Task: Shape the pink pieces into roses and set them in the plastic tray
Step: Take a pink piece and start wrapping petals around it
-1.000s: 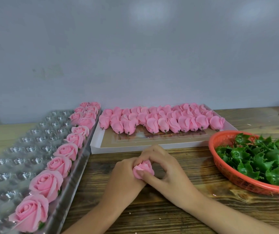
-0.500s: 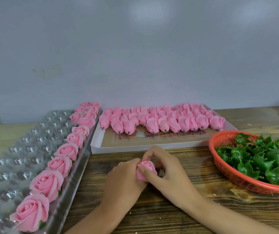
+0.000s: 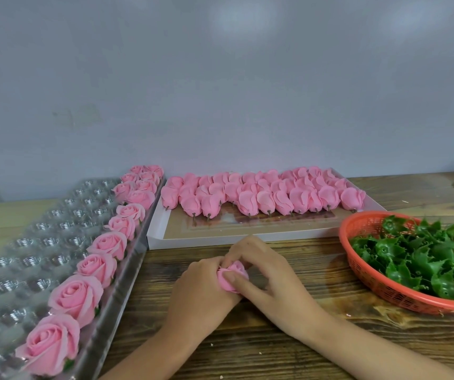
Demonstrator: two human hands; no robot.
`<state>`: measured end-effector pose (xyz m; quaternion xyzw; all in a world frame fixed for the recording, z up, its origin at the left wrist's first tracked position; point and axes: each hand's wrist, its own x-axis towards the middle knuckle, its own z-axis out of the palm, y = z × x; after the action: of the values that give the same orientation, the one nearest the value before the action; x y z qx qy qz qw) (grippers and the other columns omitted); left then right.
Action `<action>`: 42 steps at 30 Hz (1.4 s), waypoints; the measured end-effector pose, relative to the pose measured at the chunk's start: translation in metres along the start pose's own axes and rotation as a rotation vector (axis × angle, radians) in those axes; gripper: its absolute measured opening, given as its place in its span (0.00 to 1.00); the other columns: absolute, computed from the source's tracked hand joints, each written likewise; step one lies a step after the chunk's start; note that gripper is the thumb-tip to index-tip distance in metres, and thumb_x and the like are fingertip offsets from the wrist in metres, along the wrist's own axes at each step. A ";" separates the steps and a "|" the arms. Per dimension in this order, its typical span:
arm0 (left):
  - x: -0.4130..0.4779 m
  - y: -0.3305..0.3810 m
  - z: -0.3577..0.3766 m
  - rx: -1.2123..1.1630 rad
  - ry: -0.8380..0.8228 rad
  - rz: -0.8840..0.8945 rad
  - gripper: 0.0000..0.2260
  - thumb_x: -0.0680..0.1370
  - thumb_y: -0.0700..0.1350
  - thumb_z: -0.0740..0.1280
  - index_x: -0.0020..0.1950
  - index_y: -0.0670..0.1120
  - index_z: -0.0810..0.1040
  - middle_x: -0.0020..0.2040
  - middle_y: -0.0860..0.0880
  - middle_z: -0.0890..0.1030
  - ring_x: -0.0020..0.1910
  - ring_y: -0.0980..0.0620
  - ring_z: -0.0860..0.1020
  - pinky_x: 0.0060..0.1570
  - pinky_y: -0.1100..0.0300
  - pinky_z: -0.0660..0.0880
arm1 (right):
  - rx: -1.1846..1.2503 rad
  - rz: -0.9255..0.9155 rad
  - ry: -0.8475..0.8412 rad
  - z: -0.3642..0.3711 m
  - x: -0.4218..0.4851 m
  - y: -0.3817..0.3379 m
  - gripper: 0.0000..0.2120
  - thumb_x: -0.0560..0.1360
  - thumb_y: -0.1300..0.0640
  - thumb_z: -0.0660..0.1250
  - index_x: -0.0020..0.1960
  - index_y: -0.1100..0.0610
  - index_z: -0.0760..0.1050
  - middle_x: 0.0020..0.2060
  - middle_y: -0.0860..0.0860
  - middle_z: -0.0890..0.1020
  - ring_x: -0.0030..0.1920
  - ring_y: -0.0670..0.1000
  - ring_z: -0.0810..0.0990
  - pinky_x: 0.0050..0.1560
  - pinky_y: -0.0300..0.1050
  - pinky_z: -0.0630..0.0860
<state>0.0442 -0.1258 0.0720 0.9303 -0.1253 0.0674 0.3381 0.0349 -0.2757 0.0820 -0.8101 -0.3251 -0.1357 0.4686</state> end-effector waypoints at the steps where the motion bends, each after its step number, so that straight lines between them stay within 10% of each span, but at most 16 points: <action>1: 0.000 0.000 0.001 -0.002 0.015 0.002 0.09 0.73 0.54 0.68 0.34 0.61 0.71 0.31 0.60 0.77 0.35 0.65 0.76 0.34 0.69 0.70 | 0.008 0.011 0.007 0.000 0.000 0.000 0.04 0.78 0.58 0.69 0.50 0.50 0.77 0.46 0.42 0.76 0.51 0.46 0.76 0.50 0.34 0.70; 18: -0.001 0.001 -0.002 -0.189 0.048 -0.049 0.05 0.69 0.55 0.70 0.41 0.55 0.80 0.36 0.57 0.82 0.36 0.60 0.79 0.41 0.52 0.78 | 0.115 0.064 0.017 0.001 0.001 0.003 0.07 0.77 0.61 0.69 0.51 0.50 0.77 0.47 0.43 0.78 0.51 0.48 0.77 0.52 0.38 0.72; 42: -0.003 0.004 -0.003 -0.059 0.042 0.002 0.08 0.72 0.58 0.65 0.46 0.56 0.79 0.38 0.58 0.81 0.38 0.62 0.78 0.41 0.56 0.78 | 0.143 0.075 0.021 0.002 0.002 0.003 0.08 0.76 0.57 0.72 0.44 0.46 0.76 0.44 0.43 0.76 0.50 0.48 0.76 0.50 0.34 0.70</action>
<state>0.0400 -0.1266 0.0757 0.9182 -0.1212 0.0834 0.3677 0.0380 -0.2747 0.0802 -0.7847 -0.2984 -0.1032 0.5334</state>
